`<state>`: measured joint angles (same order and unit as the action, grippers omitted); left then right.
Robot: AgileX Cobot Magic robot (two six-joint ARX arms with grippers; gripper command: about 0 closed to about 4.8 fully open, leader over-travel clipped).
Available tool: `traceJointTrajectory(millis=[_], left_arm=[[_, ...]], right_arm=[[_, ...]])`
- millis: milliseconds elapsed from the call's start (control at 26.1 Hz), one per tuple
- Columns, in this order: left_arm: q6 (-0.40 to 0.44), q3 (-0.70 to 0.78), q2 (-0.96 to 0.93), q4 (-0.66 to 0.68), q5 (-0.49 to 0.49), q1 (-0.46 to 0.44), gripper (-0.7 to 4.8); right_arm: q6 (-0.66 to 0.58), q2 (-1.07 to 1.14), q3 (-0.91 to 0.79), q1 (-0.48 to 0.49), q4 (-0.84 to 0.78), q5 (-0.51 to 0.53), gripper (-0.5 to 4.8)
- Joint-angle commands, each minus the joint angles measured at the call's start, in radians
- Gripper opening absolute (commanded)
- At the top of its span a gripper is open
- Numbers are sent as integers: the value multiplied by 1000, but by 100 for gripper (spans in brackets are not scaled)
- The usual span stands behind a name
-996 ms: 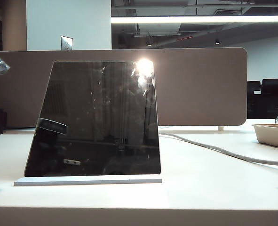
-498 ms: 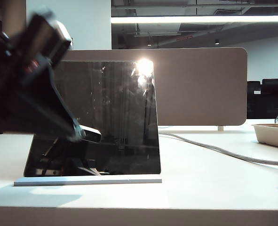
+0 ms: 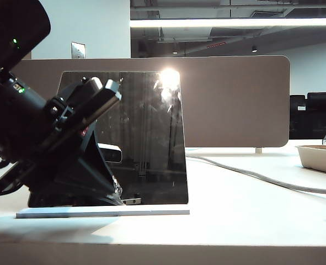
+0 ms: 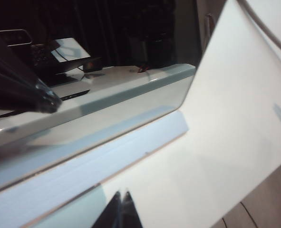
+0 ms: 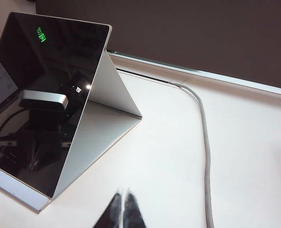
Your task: Push the base of the mirror on the table to move it forward for a short distance.
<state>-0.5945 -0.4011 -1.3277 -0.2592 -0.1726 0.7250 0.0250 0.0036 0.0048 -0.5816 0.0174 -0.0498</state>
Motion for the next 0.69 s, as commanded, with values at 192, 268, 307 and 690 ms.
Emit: traceJointTrajectory(millis=[192, 268, 307, 690], left_arm=[[-8, -3, -34, 27, 21, 2, -2], [-8, -3, -34, 30, 40, 2, -2], [-8, -3, -35, 38, 48, 2, -2], [-28, -3, -64, 40, 95, 2, -2]], right_arm=[[3, 0, 1, 0, -14, 0, 22], [3, 0, 1, 0, -14, 0, 22], [3, 0, 1, 0, -13, 0, 22], [3, 0, 1, 0, -14, 0, 22]])
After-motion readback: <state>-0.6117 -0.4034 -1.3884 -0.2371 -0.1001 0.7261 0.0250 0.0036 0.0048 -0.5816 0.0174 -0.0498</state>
